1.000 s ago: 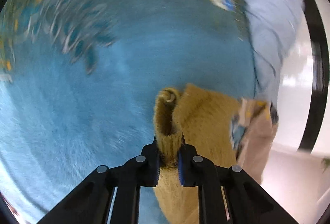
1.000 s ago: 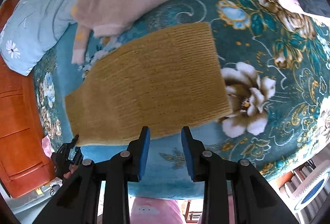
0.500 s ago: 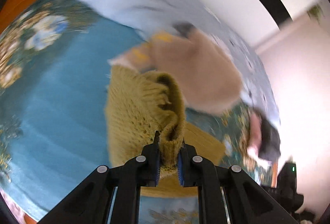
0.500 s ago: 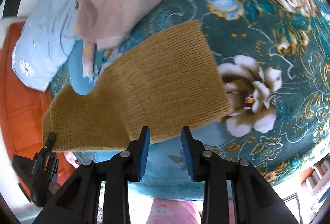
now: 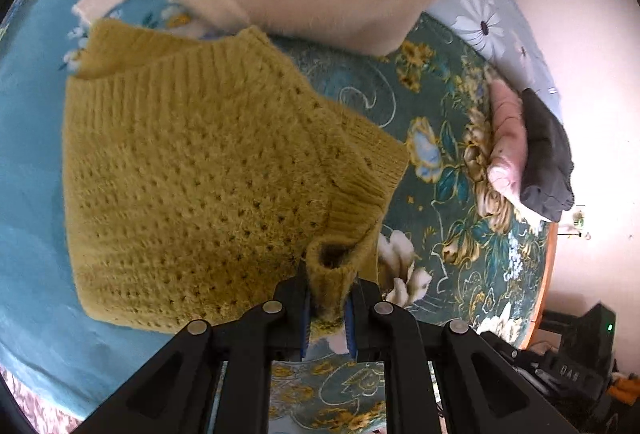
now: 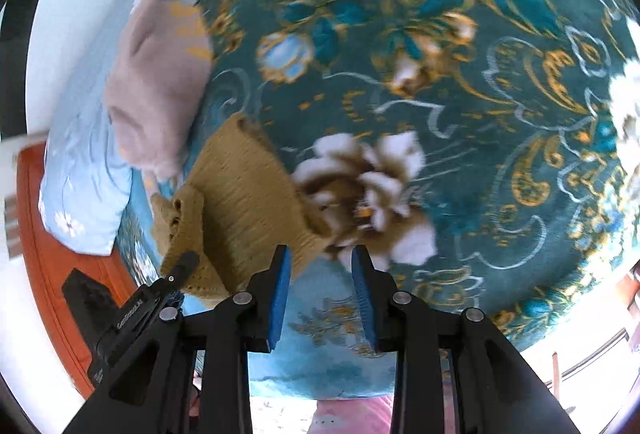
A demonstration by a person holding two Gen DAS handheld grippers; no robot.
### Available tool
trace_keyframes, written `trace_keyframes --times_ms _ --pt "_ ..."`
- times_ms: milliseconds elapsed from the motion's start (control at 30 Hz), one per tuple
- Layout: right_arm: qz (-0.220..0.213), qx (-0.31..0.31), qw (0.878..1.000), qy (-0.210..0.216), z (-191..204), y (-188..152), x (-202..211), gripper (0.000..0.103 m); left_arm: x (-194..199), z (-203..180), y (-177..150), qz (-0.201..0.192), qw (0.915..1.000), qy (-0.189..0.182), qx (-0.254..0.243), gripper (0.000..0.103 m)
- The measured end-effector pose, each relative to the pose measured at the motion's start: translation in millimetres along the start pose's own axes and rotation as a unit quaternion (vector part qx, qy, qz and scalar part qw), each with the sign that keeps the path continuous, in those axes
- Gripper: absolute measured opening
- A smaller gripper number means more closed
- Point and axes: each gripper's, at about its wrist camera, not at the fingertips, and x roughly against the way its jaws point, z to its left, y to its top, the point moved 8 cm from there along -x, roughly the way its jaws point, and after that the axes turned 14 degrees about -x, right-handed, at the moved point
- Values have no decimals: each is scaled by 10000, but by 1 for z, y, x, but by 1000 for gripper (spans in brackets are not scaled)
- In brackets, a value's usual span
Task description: Fold clothes
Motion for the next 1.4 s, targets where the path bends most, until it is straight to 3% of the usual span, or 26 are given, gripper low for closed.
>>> trace_keyframes --times_ms 133,200,333,433,567,700,800,900,967,1033,1167,1200,1233,1267,1367,1400 --pt "107 -91 9999 23 -10 5 -6 32 -1 -6 -4 143 9997 -35 -187 19" --pt "198 -35 9998 42 -7 5 -12 32 -1 -3 -8 278 9995 -83 -102 28" --pt "442 363 9983 142 22 -1 -30 33 10 7 -16 376 9978 -441 306 56" --pt "644 714 9952 166 44 -9 -47 48 29 14 -16 161 9982 -433 374 58" --pt "927 1262 9875 173 78 -22 -75 50 57 50 -21 -83 9964 -210 823 59" --pt "858 2447 9657 -143 117 -35 -102 65 86 98 -34 -312 9891 77 1436 59" --pt "788 3328 9389 -387 148 -43 -122 66 106 132 -52 -438 9811 279 1865 59" --pt "711 4177 9036 -627 179 -51 -142 66 123 156 -71 -518 9752 389 2117 59" --pt "765 4336 8947 -759 184 -51 -155 66 128 167 -82 -544 9714 444 2267 60" --pt "789 4197 8992 -950 183 -44 -169 66 130 175 -91 -549 9671 456 2442 60" --pt "1047 3749 9171 -864 179 -45 -183 66 132 186 -109 -569 9577 424 2788 60" --pt "1065 3716 9185 -834 179 -48 -183 65 132 187 -113 -570 9552 409 2876 60" --pt "1075 3709 9186 -841 178 -50 -182 59 132 188 -116 -554 9532 392 2948 60" --pt "1084 3706 9185 -855 177 -51 -182 44 129 188 -117 -533 9516 374 3003 60" --pt "1126 3675 9202 -740 178 -57 -176 21 128 185 -119 -438 9498 393 3073 60" --pt "1160 3660 9211 -649 179 -58 -174 20 127 184 -119 -400 9500 403 3069 60"
